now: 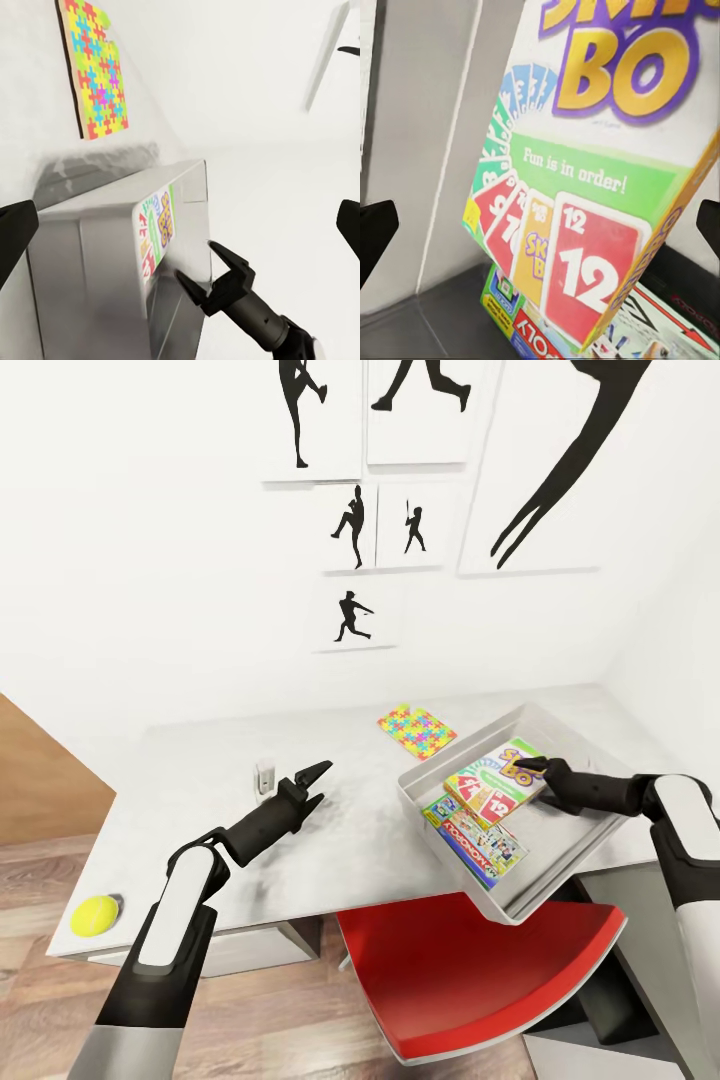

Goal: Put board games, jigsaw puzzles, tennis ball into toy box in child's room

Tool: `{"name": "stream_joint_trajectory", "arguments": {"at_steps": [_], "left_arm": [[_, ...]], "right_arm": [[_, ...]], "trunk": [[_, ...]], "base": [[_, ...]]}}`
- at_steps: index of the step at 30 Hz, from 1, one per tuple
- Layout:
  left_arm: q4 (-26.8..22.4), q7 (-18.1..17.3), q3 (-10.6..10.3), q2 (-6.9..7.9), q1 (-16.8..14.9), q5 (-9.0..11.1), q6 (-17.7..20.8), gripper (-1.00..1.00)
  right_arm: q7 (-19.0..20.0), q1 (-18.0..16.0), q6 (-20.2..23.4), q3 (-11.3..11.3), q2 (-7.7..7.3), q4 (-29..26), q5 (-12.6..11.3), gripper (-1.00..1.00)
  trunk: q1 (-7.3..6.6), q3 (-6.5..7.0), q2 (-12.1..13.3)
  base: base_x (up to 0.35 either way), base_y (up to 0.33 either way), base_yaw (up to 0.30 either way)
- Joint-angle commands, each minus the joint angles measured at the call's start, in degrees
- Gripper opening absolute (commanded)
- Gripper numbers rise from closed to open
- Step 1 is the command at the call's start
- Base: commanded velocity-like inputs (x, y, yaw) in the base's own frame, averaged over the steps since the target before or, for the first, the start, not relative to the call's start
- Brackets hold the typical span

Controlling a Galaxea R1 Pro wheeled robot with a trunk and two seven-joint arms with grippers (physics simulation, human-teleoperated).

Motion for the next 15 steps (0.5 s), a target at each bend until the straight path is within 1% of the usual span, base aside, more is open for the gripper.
{"name": "stream_joint_trajectory", "arguments": {"at_steps": [1, 2, 7, 10, 12, 13, 15], "left_arm": [[-0.02, 0.07, 0.06, 0.00, -0.04, 0.22, 0.25, 1.00], [-0.02, 0.07, 0.06, 0.00, -0.04, 0.22, 0.25, 1.00], [-0.01, 0.16, 0.06, 0.06, -0.04, 0.23, 0.27, 1.00], [-0.01, 0.17, 0.06, 0.07, -0.04, 0.23, 0.29, 1.00], [-0.01, 0.13, 0.06, 0.08, -0.05, 0.23, 0.35, 1.00], [-0.01, 0.13, 0.06, 0.08, -0.05, 0.23, 0.35, 1.00], [-0.01, 0.06, 0.06, 0.09, -0.05, 0.22, 0.39, 1.00]], "right_arm": [[-0.87, 0.42, 0.17, -0.10, -0.01, -1.16, -0.57, 1.00], [-0.87, 0.42, 0.17, -0.10, -0.01, -1.16, -0.57, 1.00], [-1.58, 1.80, 0.17, -0.27, -0.28, -4.89, -0.54, 1.00], [-1.72, 2.05, 0.17, -0.29, -0.50, -5.58, -0.56, 1.00], [-1.95, 2.48, 0.17, -0.33, -1.20, -6.82, -0.71, 1.00], [-1.95, 2.48, 0.17, -0.33, -1.20, -6.82, -0.71, 1.00], [-2.08, 2.97, 0.17, -0.35, -2.01, -8.32, -0.86, 1.00]], "trunk": [[0.03, -0.09, -0.10], [0.03, -0.09, -0.10], [0.03, -0.09, -0.10], [0.03, -0.09, -0.10], [0.03, -0.09, -0.10], [0.03, -0.09, -0.10], [0.03, -0.09, -0.10]], "base": [[0.000, 0.000, 0.000], [0.000, 0.000, 0.000], [0.000, 0.000, 0.000], [0.000, 0.000, 0.000], [0.000, 0.000, 0.000], [0.000, 0.000, 0.000], [0.000, 0.000, 0.000]]}}
